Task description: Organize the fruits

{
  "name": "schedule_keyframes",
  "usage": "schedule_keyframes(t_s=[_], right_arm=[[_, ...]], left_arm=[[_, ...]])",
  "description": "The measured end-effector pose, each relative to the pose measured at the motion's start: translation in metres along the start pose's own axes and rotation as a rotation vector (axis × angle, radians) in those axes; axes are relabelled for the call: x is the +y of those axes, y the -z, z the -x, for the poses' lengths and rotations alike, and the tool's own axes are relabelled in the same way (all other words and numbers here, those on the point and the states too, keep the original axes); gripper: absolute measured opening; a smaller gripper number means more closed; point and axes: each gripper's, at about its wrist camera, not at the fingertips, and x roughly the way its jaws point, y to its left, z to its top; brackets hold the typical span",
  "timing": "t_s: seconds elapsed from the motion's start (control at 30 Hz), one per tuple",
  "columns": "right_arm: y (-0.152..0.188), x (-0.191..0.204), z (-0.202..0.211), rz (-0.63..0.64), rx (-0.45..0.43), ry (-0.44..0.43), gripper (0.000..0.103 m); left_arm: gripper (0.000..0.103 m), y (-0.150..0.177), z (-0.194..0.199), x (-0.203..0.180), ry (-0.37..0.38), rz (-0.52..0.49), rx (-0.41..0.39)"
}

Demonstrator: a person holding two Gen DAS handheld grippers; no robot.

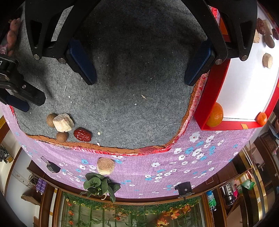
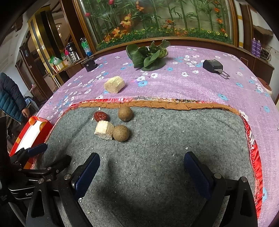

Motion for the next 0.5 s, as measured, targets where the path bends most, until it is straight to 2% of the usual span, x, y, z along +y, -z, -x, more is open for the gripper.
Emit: schedule_keyframes(t_s=[0.5], right_arm=[[0.001, -0.012, 0.005, -0.053, -0.026, -0.077, 0.098]], left_arm=[[0.103, 0.000, 0.000, 0.000, 0.000, 0.000, 0.000]])
